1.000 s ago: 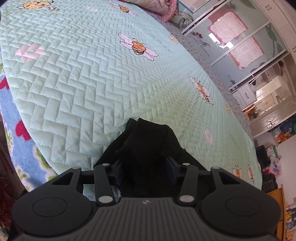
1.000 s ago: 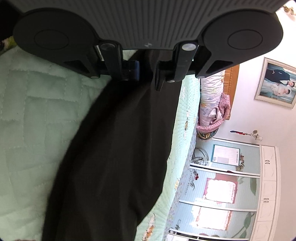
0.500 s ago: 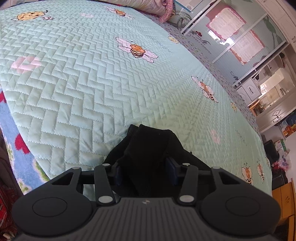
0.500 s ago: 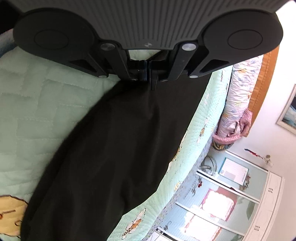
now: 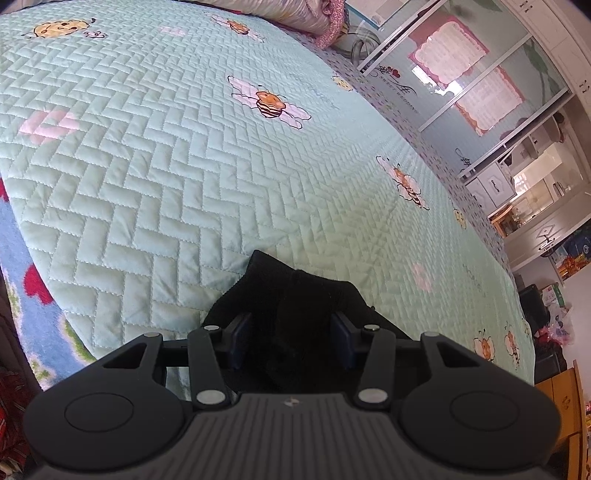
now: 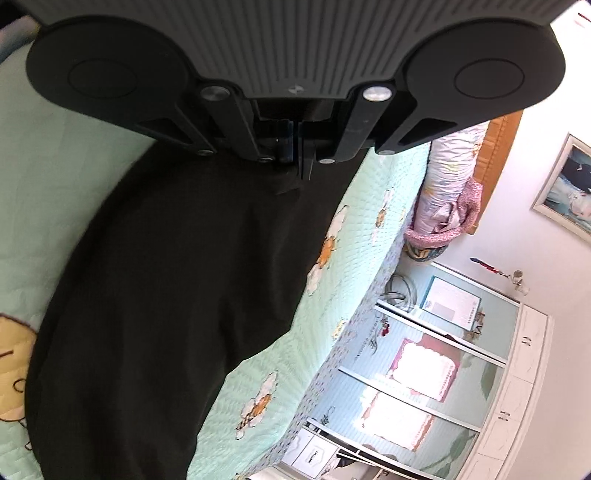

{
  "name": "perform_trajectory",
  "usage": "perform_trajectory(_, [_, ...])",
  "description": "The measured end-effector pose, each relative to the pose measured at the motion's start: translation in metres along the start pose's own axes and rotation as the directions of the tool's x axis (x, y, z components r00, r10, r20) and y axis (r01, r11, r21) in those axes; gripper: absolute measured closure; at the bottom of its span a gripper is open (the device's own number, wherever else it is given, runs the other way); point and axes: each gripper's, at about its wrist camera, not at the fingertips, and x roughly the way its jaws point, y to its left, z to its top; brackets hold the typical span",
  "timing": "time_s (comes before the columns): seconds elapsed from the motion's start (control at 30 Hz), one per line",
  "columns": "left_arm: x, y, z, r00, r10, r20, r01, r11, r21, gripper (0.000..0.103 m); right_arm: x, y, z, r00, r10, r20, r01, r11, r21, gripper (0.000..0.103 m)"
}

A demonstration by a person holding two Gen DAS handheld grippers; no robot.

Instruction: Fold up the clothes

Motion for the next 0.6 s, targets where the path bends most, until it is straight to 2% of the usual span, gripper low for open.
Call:
perform_trajectory(0.13, [0.003, -0.002, 0.000, 1.000, 0.010, 0.002, -0.010, 1.000, 0.026, 0.055, 0.002, -0.006, -0.006, 0.999, -0.014, -0.036, 0.015, 1.000, 0.012, 0.100])
perform_trajectory(0.37, [0.003, 0.005, 0.002, 1.000, -0.013, -0.013, 0.013, 1.000, -0.004, 0.057, 0.002, -0.015, -0.012, 0.997, -0.023, -0.075, 0.026, 0.998, 0.048, 0.100])
perform_trajectory(0.47, [0.001, 0.006, 0.004, 0.999, -0.023, -0.026, 0.023, 1.000, -0.011, 0.069, 0.006, -0.013, -0.013, 0.996, -0.023, -0.085, 0.028, 0.998, 0.056, 0.100])
perform_trajectory(0.5, [0.000, 0.006, 0.005, 0.999, -0.027, -0.030, 0.027, 1.000, -0.012, 0.077, 0.006, -0.012, -0.013, 0.996, -0.023, -0.086, 0.028, 0.998, 0.059, 0.100])
perform_trajectory(0.6, [-0.011, -0.007, 0.008, 1.000, -0.014, 0.001, 0.014, 0.999, 0.050, 0.088, 0.004, -0.011, -0.014, 0.996, -0.023, -0.088, 0.028, 0.998, 0.063, 0.100])
